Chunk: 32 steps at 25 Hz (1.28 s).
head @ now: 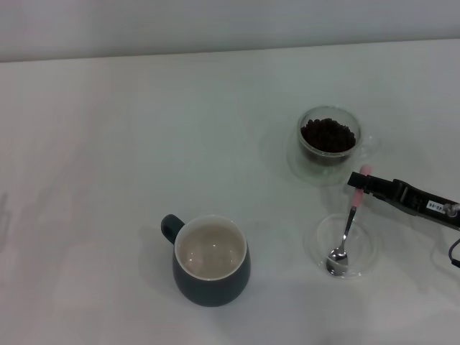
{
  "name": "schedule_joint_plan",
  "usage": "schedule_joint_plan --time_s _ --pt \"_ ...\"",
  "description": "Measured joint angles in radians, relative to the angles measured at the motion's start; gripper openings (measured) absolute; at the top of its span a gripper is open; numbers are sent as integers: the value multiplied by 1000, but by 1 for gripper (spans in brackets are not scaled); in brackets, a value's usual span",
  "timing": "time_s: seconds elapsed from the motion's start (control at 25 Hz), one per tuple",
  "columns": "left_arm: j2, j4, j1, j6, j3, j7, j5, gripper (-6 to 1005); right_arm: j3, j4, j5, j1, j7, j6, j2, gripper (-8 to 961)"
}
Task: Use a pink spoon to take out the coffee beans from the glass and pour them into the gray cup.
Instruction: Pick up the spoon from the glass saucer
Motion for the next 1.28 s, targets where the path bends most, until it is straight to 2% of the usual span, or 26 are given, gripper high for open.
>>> schedule_joint_plan --time_s 0.4,0.52,1.04,1.28 --pt "0 0 0 6 -1 0 0 565 0 -8 0 2 8 1 0 344" --pt "0 0 0 7 -3 0 -1 564 0 -8 2 2 9 5 2 177" --pt "0 1 0 12 -3 0 -2 563 30 -9 55 -17 -5 104 4 152" --pt "0 3 0 15 -2 0 -2 564 32 -21 121 -45 -14 189 -10 149"
